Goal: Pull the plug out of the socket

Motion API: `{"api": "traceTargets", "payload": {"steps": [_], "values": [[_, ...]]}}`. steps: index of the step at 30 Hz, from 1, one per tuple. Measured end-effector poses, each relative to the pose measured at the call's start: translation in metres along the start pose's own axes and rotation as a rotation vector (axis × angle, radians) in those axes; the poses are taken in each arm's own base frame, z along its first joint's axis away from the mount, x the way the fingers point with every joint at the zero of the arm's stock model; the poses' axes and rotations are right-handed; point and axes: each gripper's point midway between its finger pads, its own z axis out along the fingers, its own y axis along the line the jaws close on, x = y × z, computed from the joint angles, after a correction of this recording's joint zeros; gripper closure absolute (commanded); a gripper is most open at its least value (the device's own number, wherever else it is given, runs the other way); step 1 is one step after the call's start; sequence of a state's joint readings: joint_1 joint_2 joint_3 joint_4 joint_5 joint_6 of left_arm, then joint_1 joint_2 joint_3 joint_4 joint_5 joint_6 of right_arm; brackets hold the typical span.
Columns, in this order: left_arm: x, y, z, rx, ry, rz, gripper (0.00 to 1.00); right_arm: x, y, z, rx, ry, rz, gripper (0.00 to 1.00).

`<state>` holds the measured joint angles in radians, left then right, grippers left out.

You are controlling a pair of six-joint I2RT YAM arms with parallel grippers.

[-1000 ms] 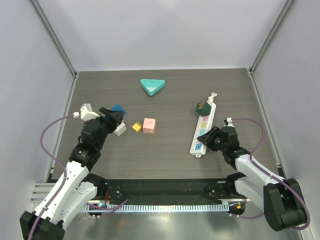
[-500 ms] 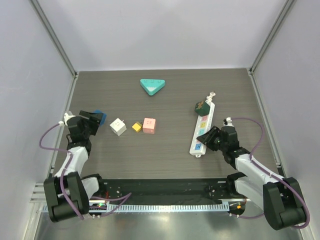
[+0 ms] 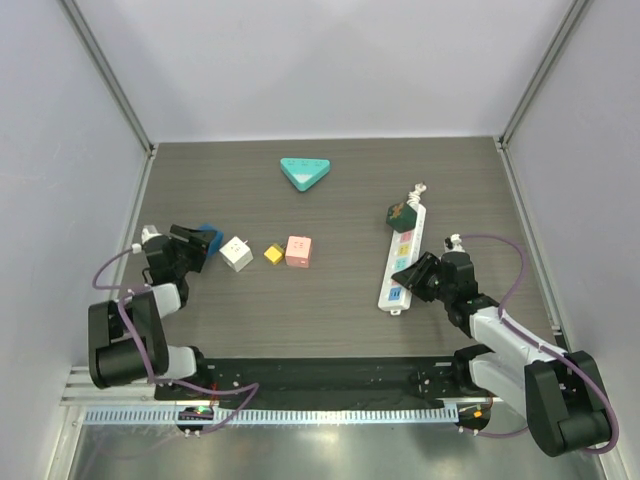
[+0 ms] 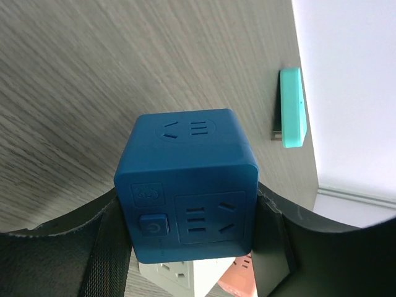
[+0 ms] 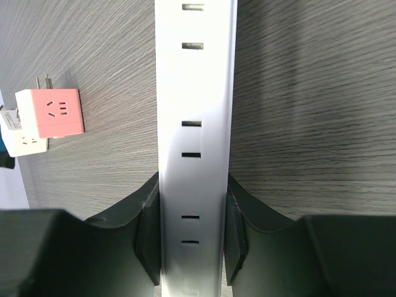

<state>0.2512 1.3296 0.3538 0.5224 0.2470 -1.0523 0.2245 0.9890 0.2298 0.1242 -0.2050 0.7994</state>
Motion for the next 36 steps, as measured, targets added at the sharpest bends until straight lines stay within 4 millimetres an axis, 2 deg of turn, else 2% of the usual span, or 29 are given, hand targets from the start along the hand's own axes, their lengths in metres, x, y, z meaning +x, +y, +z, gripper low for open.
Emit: {"api": "traceTargets", "payload": {"steps": [3,5,6,9,10,13,15,27,31,36], "values": [[0.006,0.009,0.008,-0.013,0.020,-0.029,0.82,0.000,0.000,0.000,-0.001,0.001,0.000,0.99],[0.009,0.014,0.012,-0.021,0.031,-0.044,0.76,0.000,0.000,0.000,-0.001,0.001,0.000,0.99],[0.011,0.016,0.013,-0.027,0.038,-0.052,0.69,0.000,0.000,0.000,-0.001,0.001,0.000,0.99],[0.015,0.019,0.015,-0.032,0.055,-0.060,0.57,0.000,0.000,0.000,-0.002,0.002,-0.001,0.99],[0.015,0.019,0.015,-0.034,0.057,-0.060,0.46,0.000,0.000,0.000,-0.003,0.003,-0.001,0.99],[0.015,0.020,0.013,-0.051,0.061,-0.058,0.27,0.001,0.000,0.000,-0.007,0.006,-0.003,0.99],[0.016,0.023,0.010,-0.069,0.064,-0.055,0.22,0.002,0.001,0.000,-0.010,0.009,-0.005,0.99],[0.013,0.032,-0.003,-0.234,0.093,-0.078,0.13,0.003,0.003,0.002,-0.029,0.022,-0.012,0.99],[0.013,0.039,-0.018,-0.318,0.094,-0.088,0.13,0.004,0.004,0.002,-0.032,0.026,-0.013,0.99],[0.009,0.051,-0.049,-0.441,0.059,-0.075,0.12,0.006,0.005,0.002,-0.043,0.037,-0.017,0.99]]}}
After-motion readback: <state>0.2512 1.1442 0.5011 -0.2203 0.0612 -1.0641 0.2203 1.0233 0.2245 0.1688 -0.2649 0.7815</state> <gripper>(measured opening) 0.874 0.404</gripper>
